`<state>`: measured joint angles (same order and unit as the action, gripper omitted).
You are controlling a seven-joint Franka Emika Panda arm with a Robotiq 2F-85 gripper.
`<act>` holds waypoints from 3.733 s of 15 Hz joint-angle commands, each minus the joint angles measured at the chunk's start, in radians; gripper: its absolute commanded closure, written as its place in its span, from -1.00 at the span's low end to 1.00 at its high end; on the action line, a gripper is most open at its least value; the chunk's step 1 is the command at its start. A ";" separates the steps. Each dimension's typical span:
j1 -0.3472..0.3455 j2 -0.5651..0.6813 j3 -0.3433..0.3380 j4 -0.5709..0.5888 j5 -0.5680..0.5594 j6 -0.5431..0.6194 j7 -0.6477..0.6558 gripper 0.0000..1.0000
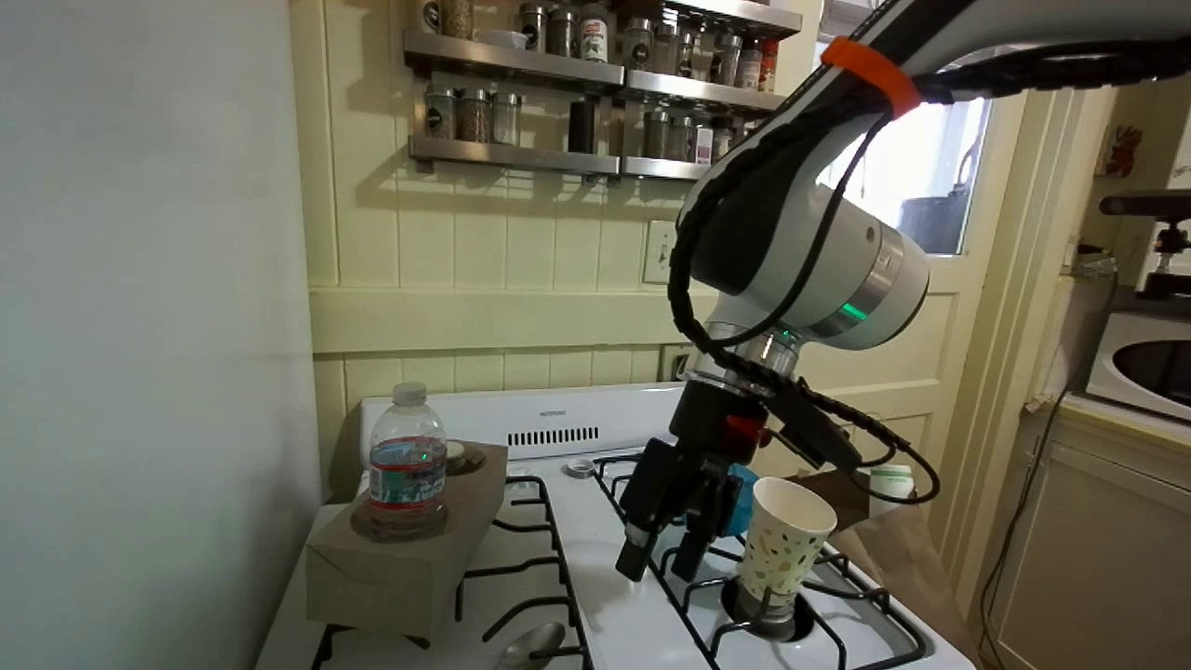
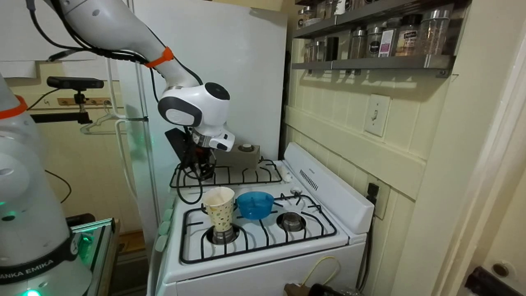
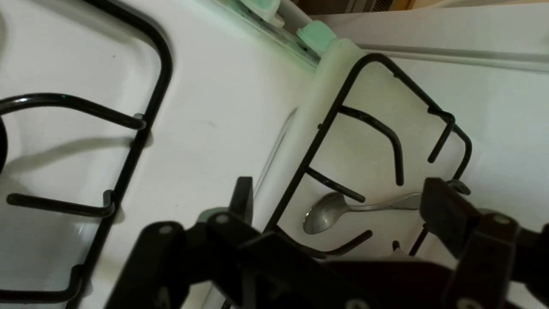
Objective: Place the spoon inside the cup
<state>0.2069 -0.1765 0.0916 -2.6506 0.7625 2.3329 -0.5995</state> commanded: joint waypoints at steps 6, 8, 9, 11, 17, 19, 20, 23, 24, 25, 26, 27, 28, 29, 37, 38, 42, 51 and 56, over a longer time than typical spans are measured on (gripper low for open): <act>0.004 0.132 0.037 0.105 0.004 -0.019 0.118 -1.00; 0.005 0.152 0.053 0.114 0.001 -0.008 0.141 -0.97; 0.003 0.166 0.059 0.120 0.002 -0.006 0.151 -0.92; 0.001 0.186 0.069 0.130 0.012 0.016 0.159 -0.83; -0.007 0.242 0.077 0.153 0.002 0.100 0.170 -0.46; -0.002 0.258 0.086 0.154 -0.008 0.160 0.186 -0.36; -0.001 0.266 0.092 0.155 -0.006 0.182 0.187 -0.36; 0.001 0.280 0.112 0.158 -0.012 0.219 0.204 -0.18; 0.000 0.280 0.118 0.159 -0.008 0.214 0.202 -0.22; -0.001 0.278 0.124 0.159 -0.004 0.210 0.204 -0.22; -0.001 0.277 0.129 0.159 0.002 0.211 0.204 -0.22; -0.003 0.278 0.133 0.163 0.006 0.202 0.203 -0.26; -0.004 0.276 0.136 0.164 0.010 0.199 0.203 -0.26; -0.004 0.276 0.138 0.165 0.011 0.202 0.203 -0.20; 0.001 0.287 0.149 0.179 0.006 0.209 0.210 0.25; 0.002 0.287 0.150 0.178 0.001 0.214 0.216 0.15; 0.001 0.296 0.152 0.180 -0.003 0.223 0.231 0.11; -0.001 0.343 0.151 0.206 -0.023 0.224 0.261 0.30; 0.000 0.357 0.153 0.214 -0.027 0.232 0.280 0.32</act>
<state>0.2059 0.1543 0.2340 -2.4457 0.7564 2.5292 -0.3564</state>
